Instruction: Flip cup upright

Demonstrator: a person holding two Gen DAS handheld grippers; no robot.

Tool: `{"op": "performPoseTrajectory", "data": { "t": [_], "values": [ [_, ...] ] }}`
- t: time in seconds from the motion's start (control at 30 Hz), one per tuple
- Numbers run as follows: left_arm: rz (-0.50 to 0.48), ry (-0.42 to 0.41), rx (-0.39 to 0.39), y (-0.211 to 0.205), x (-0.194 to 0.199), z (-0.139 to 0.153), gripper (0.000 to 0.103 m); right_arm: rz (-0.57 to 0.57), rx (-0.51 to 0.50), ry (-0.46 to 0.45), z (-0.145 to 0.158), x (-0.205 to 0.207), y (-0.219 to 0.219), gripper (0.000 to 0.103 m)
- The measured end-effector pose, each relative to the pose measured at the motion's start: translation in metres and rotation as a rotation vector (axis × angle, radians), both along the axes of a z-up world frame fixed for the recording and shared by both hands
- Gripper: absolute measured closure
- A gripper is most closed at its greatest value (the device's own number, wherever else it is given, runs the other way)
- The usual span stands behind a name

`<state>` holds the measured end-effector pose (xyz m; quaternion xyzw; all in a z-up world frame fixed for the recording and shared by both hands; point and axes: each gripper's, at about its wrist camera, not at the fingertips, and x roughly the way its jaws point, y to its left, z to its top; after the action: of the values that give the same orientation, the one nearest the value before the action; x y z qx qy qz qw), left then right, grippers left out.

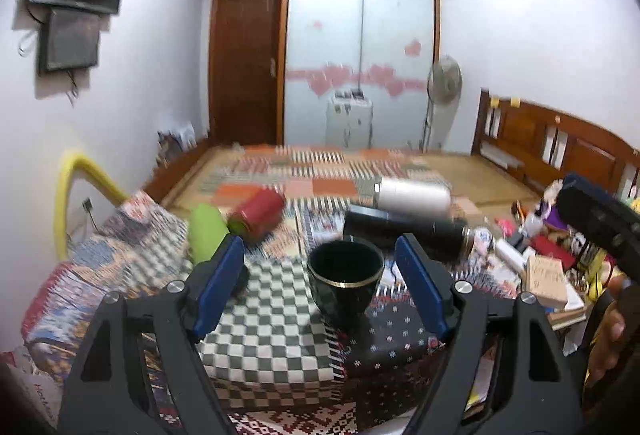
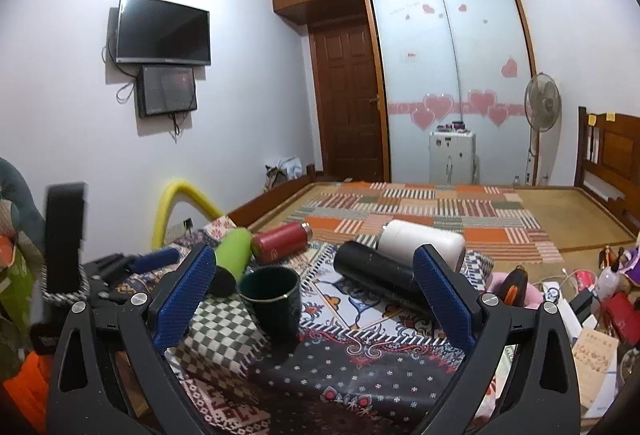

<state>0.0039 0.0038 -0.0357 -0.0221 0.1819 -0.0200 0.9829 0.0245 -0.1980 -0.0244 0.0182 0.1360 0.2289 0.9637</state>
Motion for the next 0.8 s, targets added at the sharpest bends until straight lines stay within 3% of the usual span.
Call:
{"op": "performPoseTrajectory", "data": {
  "t": [0.3, 0.43, 0.8],
  "values": [
    [0.031, -0.175, 0.011, 0.000, -0.070, 0.040, 0.018, -0.011, 0.022, -0.090, 0.019, -0.038, 0.005, 0.000],
    [0.040, -0.227, 0.027, -0.004, -0.091, 0.046, 0.008, -0.018, 0.022, -0.120, 0.021, -0.051, 0.006, 0.000],
    [0.050, -0.248, 0.020, -0.004, -0.109, 0.049, 0.003, -0.045, 0.024, -0.151, 0.020, -0.070, 0.007, 0.000]
  ]
}}
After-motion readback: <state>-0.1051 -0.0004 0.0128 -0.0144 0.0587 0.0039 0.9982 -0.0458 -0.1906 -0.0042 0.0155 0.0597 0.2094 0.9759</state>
